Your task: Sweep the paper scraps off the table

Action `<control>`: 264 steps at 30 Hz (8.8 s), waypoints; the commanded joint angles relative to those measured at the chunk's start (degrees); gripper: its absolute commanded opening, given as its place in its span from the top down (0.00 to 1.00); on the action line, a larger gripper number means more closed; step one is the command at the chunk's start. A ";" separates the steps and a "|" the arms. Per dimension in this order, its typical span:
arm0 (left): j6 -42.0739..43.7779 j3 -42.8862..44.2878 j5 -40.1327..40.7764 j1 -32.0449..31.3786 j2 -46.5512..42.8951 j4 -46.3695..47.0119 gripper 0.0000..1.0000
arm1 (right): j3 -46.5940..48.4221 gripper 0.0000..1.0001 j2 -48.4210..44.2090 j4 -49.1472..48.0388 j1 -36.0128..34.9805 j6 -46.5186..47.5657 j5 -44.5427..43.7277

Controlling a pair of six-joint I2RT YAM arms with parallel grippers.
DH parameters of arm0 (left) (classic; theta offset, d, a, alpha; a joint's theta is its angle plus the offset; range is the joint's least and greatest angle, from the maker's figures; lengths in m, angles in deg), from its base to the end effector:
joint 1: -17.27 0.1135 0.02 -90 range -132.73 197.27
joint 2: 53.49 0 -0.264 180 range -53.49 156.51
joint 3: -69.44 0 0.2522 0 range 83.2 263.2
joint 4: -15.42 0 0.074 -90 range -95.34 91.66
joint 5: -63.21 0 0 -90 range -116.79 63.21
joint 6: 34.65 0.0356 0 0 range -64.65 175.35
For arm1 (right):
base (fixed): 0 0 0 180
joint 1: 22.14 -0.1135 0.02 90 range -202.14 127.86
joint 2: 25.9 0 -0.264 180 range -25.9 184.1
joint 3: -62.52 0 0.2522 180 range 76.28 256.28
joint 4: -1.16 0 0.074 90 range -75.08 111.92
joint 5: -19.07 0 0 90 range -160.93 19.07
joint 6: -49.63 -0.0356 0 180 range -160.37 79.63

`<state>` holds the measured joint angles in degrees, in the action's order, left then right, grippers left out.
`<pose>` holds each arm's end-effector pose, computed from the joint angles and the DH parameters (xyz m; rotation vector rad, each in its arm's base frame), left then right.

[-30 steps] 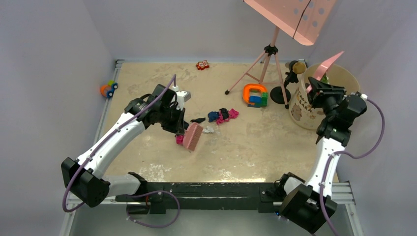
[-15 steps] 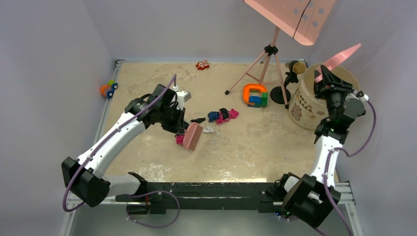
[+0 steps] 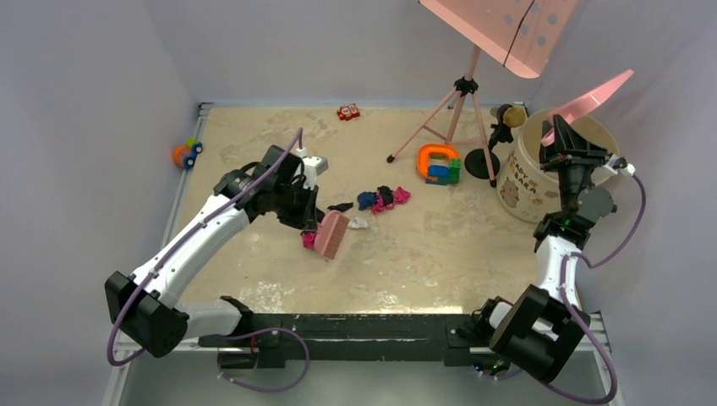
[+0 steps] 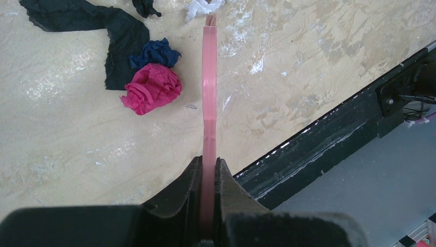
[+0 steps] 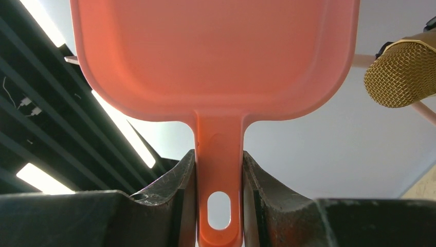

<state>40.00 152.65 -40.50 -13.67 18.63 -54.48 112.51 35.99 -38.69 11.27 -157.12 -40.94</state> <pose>0.2038 -0.1320 0.3204 0.4514 2.6360 -0.5887 0.2060 -0.1145 0.3435 1.0123 0.8176 1.5518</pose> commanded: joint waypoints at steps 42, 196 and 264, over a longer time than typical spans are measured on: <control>-20.60 4.00 -4.52 -1.89 -1.00 15.53 1.00 | 20.82 1.00 -26.33 91.33 -32.13 86.45 -22.44; 15.89 45.41 11.97 -2.13 30.54 -25.69 1.00 | 21.29 1.00 30.99 83.78 -86.54 98.44 -43.48; -1.40 -2.53 22.89 -0.69 -11.74 2.26 1.00 | 57.75 1.00 6.93 114.24 -19.36 97.78 -20.74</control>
<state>39.84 150.53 -18.89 -14.30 9.18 -56.18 168.86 43.44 83.12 -15.09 -59.18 -75.97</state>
